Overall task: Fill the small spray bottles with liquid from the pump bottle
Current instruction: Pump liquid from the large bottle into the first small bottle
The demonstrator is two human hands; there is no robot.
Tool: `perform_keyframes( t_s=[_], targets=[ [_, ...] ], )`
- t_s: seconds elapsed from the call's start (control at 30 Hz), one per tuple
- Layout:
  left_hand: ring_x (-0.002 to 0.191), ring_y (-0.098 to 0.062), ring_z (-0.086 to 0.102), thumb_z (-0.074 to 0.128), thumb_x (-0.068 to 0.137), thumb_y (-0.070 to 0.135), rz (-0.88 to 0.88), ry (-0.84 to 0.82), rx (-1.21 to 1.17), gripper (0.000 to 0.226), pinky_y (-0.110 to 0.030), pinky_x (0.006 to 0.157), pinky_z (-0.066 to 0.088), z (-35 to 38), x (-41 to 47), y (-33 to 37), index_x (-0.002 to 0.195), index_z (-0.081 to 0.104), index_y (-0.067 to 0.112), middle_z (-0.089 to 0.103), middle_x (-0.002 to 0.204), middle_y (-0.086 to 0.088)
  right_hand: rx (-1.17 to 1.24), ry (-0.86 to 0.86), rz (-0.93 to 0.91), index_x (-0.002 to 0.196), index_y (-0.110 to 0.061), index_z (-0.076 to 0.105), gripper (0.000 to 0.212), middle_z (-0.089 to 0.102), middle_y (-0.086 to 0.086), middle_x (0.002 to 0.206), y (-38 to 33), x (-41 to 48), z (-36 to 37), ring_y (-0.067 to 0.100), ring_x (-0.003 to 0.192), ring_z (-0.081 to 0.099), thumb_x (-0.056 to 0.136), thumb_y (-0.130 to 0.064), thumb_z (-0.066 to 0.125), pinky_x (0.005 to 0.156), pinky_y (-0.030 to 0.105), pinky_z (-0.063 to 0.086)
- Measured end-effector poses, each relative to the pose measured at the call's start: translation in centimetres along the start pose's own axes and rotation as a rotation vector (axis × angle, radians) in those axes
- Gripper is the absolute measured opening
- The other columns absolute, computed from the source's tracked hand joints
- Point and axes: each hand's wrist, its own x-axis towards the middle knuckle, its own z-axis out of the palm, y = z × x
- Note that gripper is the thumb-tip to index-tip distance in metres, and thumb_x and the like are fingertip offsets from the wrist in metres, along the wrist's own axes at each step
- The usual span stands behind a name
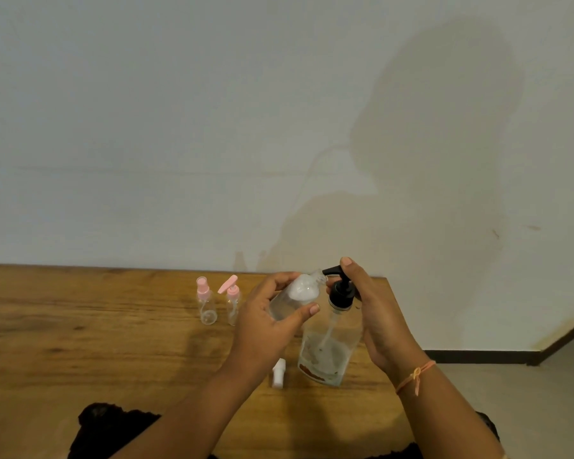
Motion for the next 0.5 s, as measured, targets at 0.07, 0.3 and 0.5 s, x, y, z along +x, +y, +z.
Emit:
perform_keyframes(
  t_s=[0.07,0.3,0.5],
  targets=[
    [0.098,0.011,0.054,0.078,0.069,0.022,0.000,-0.001,-0.007,0.039,-0.004,0.078,0.043,0.02,0.10,-0.03,0.098,0.058,0.038,0.063,0.100,0.021,0.005,0.006,0.005,0.087,-0.017,0.072,0.038,0.072,0.004,0.092,0.02,-0.05,0.01,0.018,0.095,0.063,0.084,-0.050,0.055,0.094,0.039,0.044],
    [0.097,0.007,0.056,0.079,0.069,0.021,0.010,-0.001,0.002,0.038,-0.008,0.079,0.045,0.20,0.00,-0.30,0.096,0.059,0.039,0.064,0.097,0.023,0.013,0.009,0.008,0.084,-0.021,0.071,0.037,0.072,-0.002,0.091,0.07,-0.28,0.10,0.010,0.093,0.062,0.082,-0.053,0.054,0.088,0.032,0.043],
    [0.099,0.004,0.057,0.079,0.069,0.023,-0.002,0.005,0.000,0.037,-0.014,0.080,0.048,0.16,-0.07,-0.35,0.096,0.059,0.038,0.064,0.100,0.019,-0.011,-0.014,-0.012,0.093,-0.020,0.073,0.055,0.073,0.000,0.097,-0.12,-0.37,0.12,0.016,0.099,0.064,0.073,-0.066,0.051,0.100,0.043,0.043]
  ],
)
